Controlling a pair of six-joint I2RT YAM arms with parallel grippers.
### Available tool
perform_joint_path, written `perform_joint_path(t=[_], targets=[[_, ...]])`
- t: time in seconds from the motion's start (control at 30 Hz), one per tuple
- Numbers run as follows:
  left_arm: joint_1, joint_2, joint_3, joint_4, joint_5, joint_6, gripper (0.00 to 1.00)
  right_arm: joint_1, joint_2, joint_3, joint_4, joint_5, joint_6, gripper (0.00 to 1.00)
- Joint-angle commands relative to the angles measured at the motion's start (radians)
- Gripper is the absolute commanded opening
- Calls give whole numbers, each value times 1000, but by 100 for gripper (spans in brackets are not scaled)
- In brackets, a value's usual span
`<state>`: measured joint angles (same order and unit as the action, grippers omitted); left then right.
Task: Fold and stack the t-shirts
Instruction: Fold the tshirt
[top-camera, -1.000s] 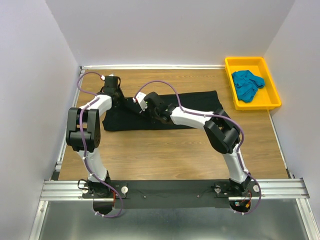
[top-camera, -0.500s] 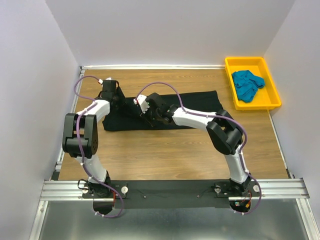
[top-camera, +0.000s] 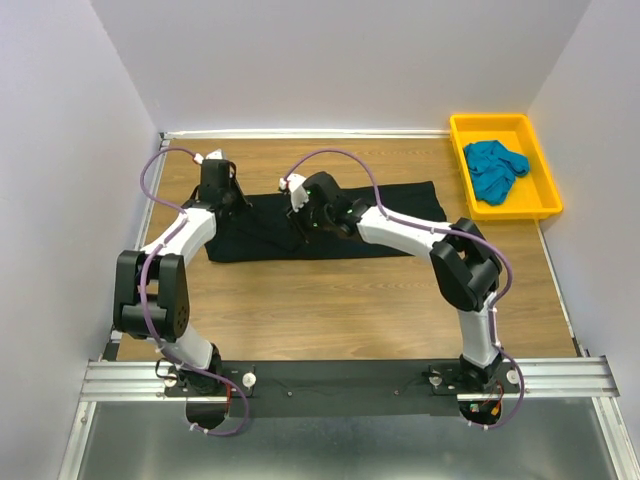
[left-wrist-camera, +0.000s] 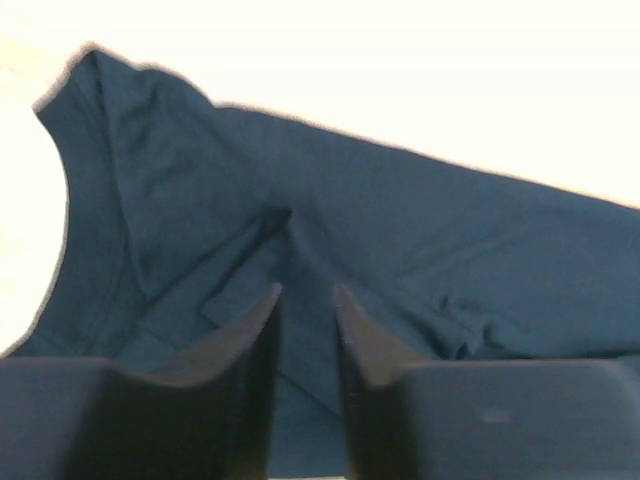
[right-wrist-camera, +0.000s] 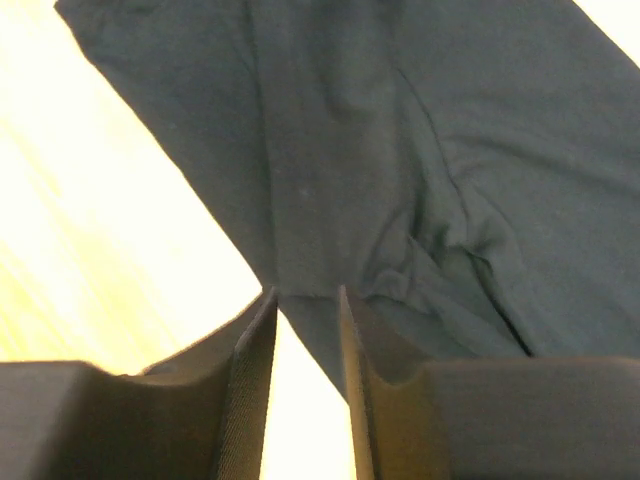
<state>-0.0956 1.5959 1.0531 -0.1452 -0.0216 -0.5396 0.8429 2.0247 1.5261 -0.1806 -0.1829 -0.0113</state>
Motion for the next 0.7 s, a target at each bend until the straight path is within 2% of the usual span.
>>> perform_joint_path(t=[0.0, 0.07, 0.27, 0.4, 0.57, 0.67], targets=[[-23, -11, -47, -8, -3, 20, 26, -56, 23, -20, -14, -124, 88, 30], [-27, 22, -50, 9, 17, 21, 21, -77, 43, -17, -11, -177, 103, 25], [-35, 154, 1, 50, 43, 9, 14, -137, 129, 5, -3, -250, 114, 18], [-33, 234, 50, 58, -3, -3, 9, -206, 175, 5, 26, -288, 139, 16], [-20, 298, 96, 26, -63, -5, 9, -298, 171, -17, 35, -300, 155, 16], [-16, 280, 114, 1, -93, 1, 15, -306, 102, -44, 33, -241, 159, 18]])
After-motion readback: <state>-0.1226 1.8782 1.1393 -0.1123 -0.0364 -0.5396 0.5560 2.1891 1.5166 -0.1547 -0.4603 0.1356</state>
